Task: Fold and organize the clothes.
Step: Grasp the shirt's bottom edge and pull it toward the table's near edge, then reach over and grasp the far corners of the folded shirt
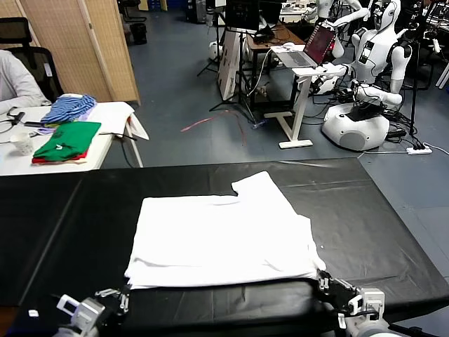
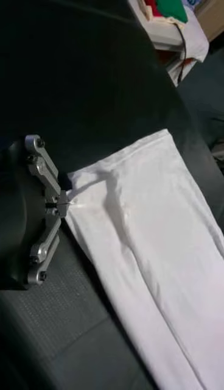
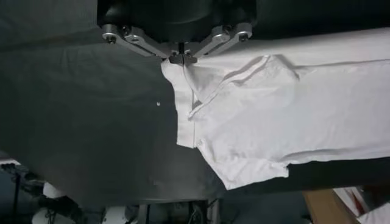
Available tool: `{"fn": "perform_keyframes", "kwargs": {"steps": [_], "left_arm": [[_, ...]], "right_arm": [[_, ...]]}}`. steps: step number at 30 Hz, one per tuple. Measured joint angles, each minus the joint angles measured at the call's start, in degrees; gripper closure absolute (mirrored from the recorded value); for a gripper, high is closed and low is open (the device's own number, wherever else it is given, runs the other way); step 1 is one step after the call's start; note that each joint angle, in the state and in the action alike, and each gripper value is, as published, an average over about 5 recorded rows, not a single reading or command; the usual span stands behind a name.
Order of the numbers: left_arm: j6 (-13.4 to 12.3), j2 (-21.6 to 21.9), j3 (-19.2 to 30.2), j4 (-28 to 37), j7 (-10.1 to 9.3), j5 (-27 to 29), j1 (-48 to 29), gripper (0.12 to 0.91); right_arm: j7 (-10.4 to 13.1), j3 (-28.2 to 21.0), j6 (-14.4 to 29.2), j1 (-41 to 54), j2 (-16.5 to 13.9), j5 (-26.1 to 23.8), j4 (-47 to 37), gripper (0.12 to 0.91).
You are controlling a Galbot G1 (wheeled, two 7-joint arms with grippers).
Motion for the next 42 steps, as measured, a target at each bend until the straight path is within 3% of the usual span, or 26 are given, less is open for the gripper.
{"fn": "perform_keyframes", "kwargs": {"steps": [11, 15, 19, 24, 27, 30, 34, 38, 42], "left_arm": [[0.0, 0.6, -2.1, -0.9, 2.91, 2.5, 2.3, 0.885], [0.0, 0.5, -2.3, -1.4, 3.51, 3.3, 2.9, 0.851], [0.0, 0.2, -2.3, -1.9, 3.19, 3.5, 3.1, 0.656], [0.0, 0.0, -2.5, -2.5, 2.4, 3.4, 3.2, 0.353], [0.0, -0.2, -3.1, -3.0, 2.16, 4.3, 3.2, 0.197], [0.0, -0.3, -3.9, -3.7, 2.05, 5.8, 3.2, 0.134], [0.0, -0.4, -5.6, -4.8, 0.74, 5.5, 2.8, 0.124], [0.0, -0.4, -7.7, -5.7, -2.03, 1.2, 1.5, 0.123], [0.0, 0.1, -8.4, -5.2, -3.55, -4.5, -0.9, 0.123]], "right_arm": [[0.0, -0.5, 0.0, -1.2, 0.0, 0.2, 1.1, 0.877], [0.3, -0.8, 0.0, -1.0, 0.1, 0.2, 1.0, 0.724], [0.2, -0.5, 0.0, -0.9, 0.0, 0.2, 1.2, 0.48], [0.3, 0.4, 0.0, -1.1, -0.3, 0.2, 2.0, 0.204], [0.5, 1.0, 0.0, -1.4, -0.4, 0.2, 2.6, 0.131], [0.3, 1.9, 0.0, -1.3, -0.6, 0.2, 3.3, 0.12], [-2.1, 3.8, 0.0, -0.4, -1.3, 1.1, 4.4, 0.118], [-4.7, 6.0, 0.4, 1.6, -2.8, 3.6, 4.1, 0.118], [-6.2, 6.5, 4.6, 5.2, -5.3, 5.1, 2.0, 0.118]]}}
